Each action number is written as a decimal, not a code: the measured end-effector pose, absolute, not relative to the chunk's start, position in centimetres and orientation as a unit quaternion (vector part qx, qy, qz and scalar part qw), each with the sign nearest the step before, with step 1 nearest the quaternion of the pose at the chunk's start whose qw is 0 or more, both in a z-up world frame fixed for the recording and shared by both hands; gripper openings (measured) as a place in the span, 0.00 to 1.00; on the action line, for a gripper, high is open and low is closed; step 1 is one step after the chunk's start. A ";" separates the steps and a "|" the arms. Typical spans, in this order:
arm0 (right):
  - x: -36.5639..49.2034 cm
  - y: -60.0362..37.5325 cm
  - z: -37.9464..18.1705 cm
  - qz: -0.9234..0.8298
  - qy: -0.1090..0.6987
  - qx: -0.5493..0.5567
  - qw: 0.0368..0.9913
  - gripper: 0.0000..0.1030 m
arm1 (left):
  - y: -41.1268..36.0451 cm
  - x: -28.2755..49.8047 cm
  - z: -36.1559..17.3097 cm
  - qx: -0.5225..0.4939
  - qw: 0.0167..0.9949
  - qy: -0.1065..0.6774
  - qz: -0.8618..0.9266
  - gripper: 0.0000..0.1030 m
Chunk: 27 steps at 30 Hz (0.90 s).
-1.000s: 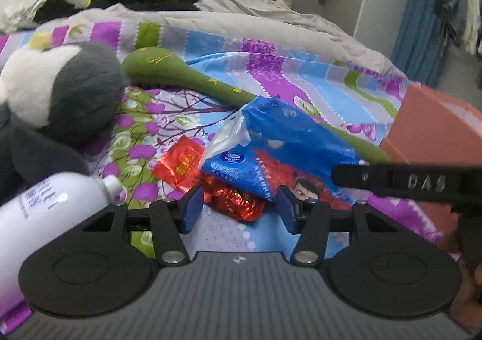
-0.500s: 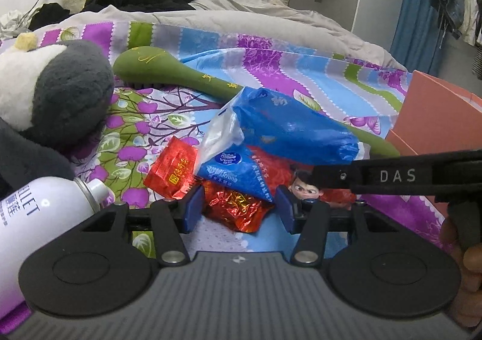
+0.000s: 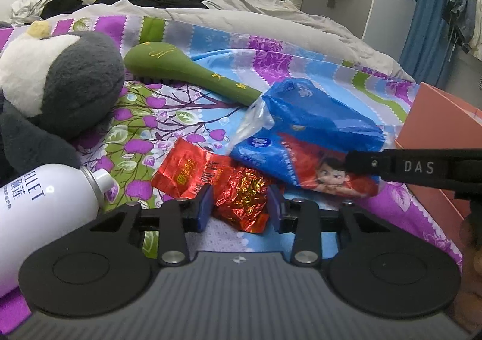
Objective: Organize soft objects
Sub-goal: 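Close the right tool on the blue plastic bag while the left tool grasps the red candy, then lift the blue bag with the right tool while the left tool closes on the red candy wrapper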
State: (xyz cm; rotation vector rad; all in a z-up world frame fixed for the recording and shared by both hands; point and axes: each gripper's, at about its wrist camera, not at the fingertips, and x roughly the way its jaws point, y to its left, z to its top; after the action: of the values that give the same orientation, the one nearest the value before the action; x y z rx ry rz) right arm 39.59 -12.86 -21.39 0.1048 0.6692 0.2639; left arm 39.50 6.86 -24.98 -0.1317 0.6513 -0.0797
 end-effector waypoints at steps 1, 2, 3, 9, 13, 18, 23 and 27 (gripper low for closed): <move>39.5 -12.9 -21.3 0.128 0.327 0.049 0.935 0.22 | 6.8 39.5 -24.9 -0.066 0.944 0.320 -0.038 0.43; 39.4 -12.9 -21.3 0.126 0.326 0.047 0.936 0.22 | 6.8 39.4 -24.9 -0.067 0.944 0.320 -0.037 0.42; 39.3 -13.0 -21.2 0.124 0.325 0.044 0.936 0.22 | 6.8 39.4 -24.8 -0.068 0.944 0.321 -0.036 0.42; 38.7 -13.3 -20.9 0.115 0.322 0.038 0.939 0.22 | 6.8 38.9 -24.3 -0.077 0.942 0.326 -0.031 0.42; 37.9 -13.3 -20.5 0.113 0.322 0.036 0.939 0.22 | 7.0 38.2 -23.7 -0.090 0.938 0.334 -0.028 0.29; 36.2 -13.2 -19.7 0.116 0.323 0.026 0.939 0.22 | 7.2 36.5 -22.8 -0.106 0.933 0.343 -0.025 0.20; 33.8 -13.5 -18.9 0.109 0.326 0.020 0.939 0.22 | 7.4 34.1 -21.9 -0.118 0.929 0.349 -0.022 0.18; 31.8 -13.8 -18.4 0.102 0.329 0.015 0.939 0.22 | 7.5 32.1 -21.4 -0.123 0.928 0.351 -0.018 0.18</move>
State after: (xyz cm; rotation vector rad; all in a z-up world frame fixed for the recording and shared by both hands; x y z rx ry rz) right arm 31.83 -13.76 -18.44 0.0302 0.6713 0.2092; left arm 32.09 7.46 -21.45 -0.2522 0.7190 -0.0375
